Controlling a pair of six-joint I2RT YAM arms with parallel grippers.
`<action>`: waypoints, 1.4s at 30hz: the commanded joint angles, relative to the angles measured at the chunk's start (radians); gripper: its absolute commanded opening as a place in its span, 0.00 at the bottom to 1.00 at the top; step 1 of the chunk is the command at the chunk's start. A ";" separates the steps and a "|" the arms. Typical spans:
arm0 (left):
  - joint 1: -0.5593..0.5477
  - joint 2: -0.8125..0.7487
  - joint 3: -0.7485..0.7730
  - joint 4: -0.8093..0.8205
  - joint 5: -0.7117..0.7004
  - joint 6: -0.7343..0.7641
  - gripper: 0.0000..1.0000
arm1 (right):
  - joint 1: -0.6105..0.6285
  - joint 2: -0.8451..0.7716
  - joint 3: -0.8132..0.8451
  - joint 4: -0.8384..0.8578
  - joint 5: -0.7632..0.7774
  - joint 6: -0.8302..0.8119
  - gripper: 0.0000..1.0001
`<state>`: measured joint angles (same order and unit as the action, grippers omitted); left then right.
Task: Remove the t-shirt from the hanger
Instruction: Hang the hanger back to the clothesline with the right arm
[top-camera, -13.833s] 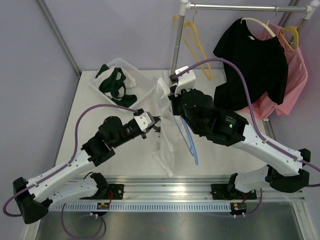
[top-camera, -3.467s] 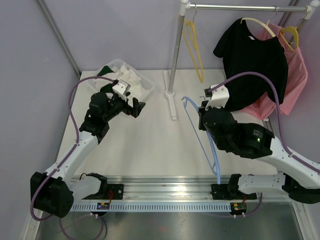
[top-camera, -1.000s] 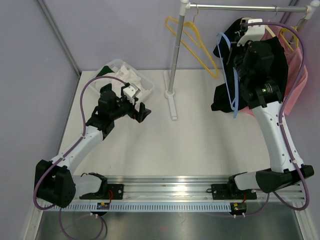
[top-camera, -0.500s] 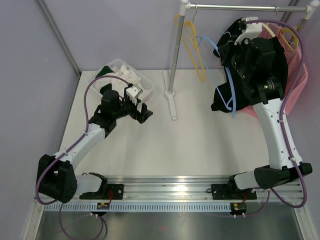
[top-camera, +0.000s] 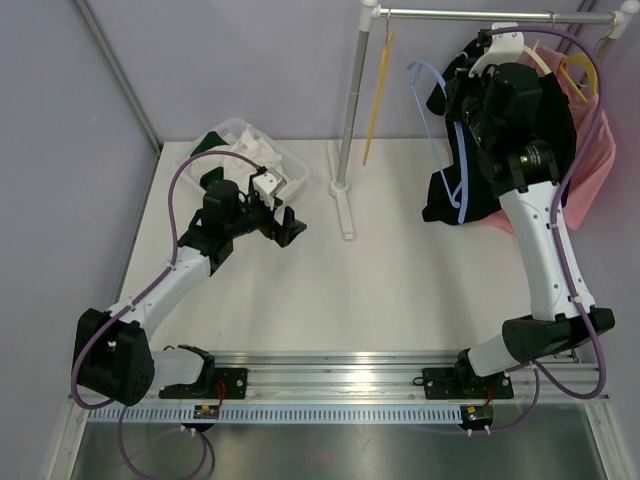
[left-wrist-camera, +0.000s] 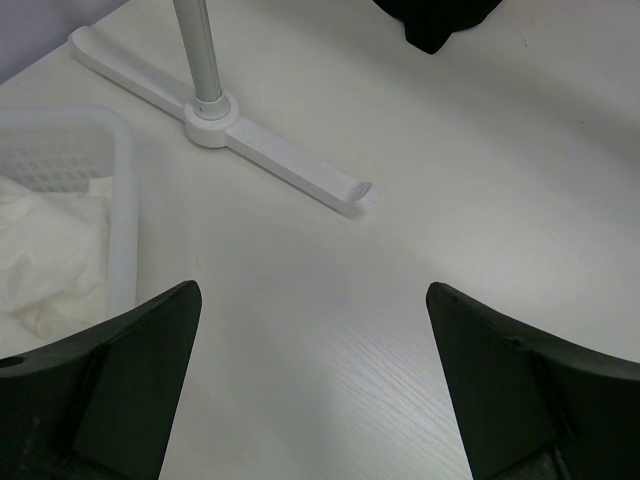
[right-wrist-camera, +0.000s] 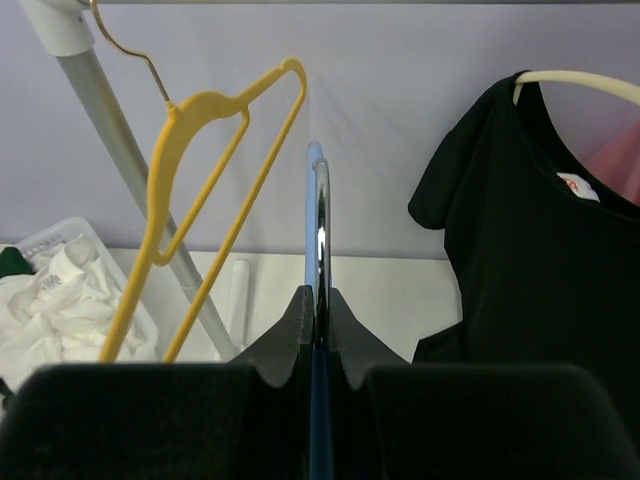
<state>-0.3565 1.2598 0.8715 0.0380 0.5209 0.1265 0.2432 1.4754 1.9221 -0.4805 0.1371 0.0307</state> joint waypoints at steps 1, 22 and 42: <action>-0.006 -0.016 0.066 -0.001 0.030 0.007 0.99 | 0.002 0.036 0.032 0.162 0.002 -0.066 0.00; -0.007 -0.010 0.057 0.000 0.024 0.033 0.99 | 0.002 0.319 0.319 0.278 0.016 -0.038 0.00; -0.007 -0.010 0.061 -0.009 0.036 0.032 0.99 | 0.002 0.373 0.373 0.369 -0.024 0.017 0.00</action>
<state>-0.3592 1.2530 0.8883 -0.0059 0.5240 0.1429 0.2432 1.8389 2.2005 -0.1848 0.1368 0.0216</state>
